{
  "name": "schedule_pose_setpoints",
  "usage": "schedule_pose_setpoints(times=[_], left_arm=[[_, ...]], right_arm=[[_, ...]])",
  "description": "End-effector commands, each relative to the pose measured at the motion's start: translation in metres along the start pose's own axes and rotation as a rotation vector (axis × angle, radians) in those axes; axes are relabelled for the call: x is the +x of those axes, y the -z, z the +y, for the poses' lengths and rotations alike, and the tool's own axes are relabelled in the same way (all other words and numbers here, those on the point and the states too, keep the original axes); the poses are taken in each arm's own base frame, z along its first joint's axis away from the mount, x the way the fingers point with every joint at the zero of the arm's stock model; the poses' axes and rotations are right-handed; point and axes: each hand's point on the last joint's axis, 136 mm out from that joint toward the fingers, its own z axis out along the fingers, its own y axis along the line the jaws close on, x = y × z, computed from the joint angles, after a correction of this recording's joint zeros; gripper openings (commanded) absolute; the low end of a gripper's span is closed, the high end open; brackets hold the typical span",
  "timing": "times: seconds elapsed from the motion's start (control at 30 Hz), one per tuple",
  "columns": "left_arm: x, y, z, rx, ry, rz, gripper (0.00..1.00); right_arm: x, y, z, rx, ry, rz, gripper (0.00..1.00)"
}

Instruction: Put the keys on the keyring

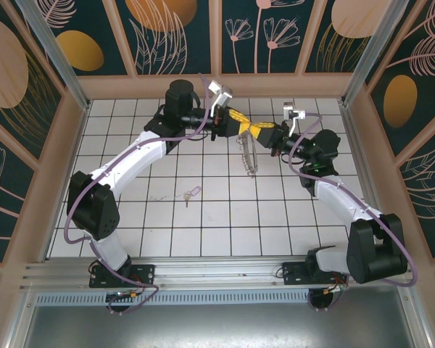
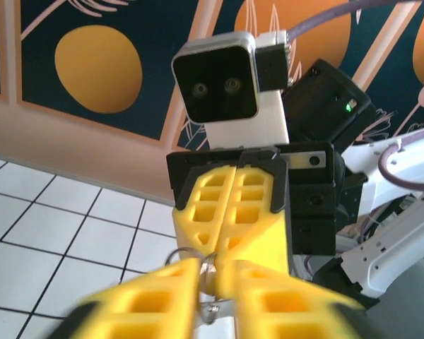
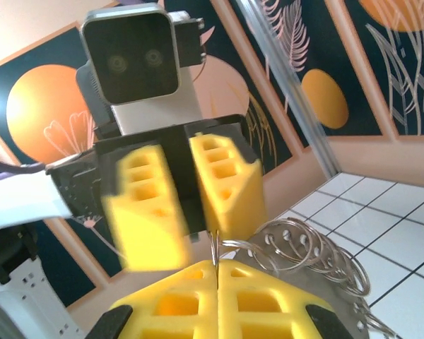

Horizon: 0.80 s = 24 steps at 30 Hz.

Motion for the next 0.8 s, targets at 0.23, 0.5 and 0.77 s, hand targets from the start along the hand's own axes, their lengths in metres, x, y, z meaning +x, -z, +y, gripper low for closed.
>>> schedule_pose_setpoints(times=[0.23,0.5,0.77], left_arm=[[-0.088,0.046,-0.008,-0.258,-0.025,-0.396,0.72],[-0.086,0.047,-0.017,-0.158,0.066,-0.459,0.71],[-0.080,0.038,-0.017,-0.065,0.105,-0.460,0.58]], right_arm=[[-0.049,0.004,0.018,-0.032,0.108,-0.158,0.00],[-0.068,0.010,0.030,-0.075,0.130,-0.269,0.00],[-0.084,0.016,0.055,-0.156,0.201,-0.387,0.00]])
